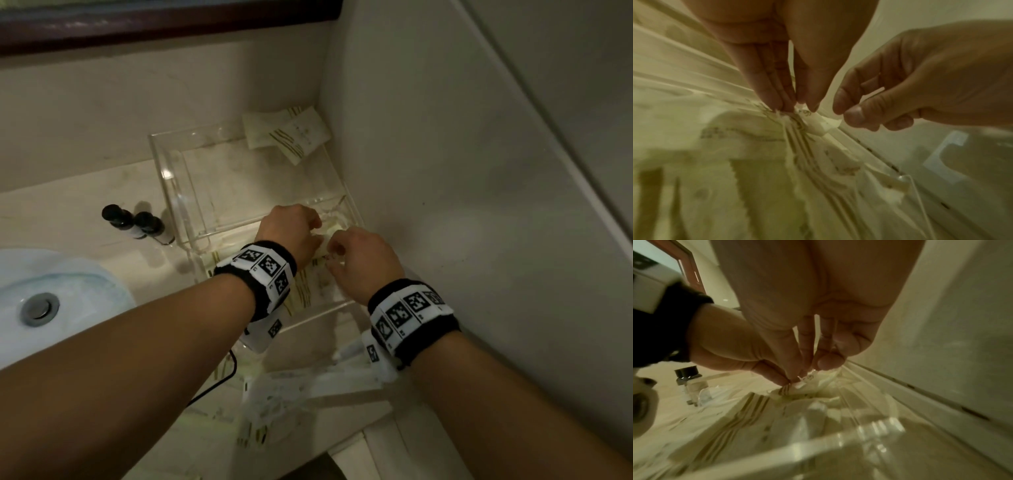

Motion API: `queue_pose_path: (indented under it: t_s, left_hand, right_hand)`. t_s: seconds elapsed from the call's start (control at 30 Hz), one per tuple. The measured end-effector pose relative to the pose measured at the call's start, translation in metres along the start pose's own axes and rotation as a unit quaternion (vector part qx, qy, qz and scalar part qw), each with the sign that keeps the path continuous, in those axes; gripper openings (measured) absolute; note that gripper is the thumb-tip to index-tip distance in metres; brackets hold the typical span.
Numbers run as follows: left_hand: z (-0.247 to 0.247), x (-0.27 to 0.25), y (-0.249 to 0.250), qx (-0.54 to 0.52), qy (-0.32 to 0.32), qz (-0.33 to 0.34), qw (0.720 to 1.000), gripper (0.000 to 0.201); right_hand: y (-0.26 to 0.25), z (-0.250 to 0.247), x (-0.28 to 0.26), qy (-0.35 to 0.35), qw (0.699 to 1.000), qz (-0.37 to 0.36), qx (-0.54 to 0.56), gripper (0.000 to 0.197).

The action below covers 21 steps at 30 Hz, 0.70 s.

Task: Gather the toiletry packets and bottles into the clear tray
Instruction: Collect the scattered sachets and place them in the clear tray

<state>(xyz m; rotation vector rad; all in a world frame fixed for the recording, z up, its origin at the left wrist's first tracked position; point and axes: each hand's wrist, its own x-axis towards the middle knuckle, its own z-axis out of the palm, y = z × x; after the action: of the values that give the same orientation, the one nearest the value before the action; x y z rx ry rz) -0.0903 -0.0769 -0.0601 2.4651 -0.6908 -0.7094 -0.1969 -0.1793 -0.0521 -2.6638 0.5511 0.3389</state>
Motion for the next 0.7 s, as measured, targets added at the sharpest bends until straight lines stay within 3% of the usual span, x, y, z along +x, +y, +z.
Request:
queue_pose_path:
  t_s: [0.17, 0.47, 0.7]
  left_hand:
    - [-0.024, 0.008, -0.002, -0.023, 0.045, 0.004, 0.999, 0.022]
    - [-0.085, 0.058, -0.021, -0.119, 0.146, -0.070, 0.980, 0.021]
    - [-0.093, 0.098, -0.033, -0.134, 0.165, -0.099, 0.972, 0.031]
  right_hand:
    - [-0.007, -0.017, 0.027, 0.068, 0.997, 0.007, 0.035, 0.019]
    - [-0.037, -0.049, 0.109, 0.144, 0.974, 0.076, 0.157, 0.024]
    - [-0.042, -0.046, 0.161, 0.114, 0.970, 0.116, 0.180, 0.040]
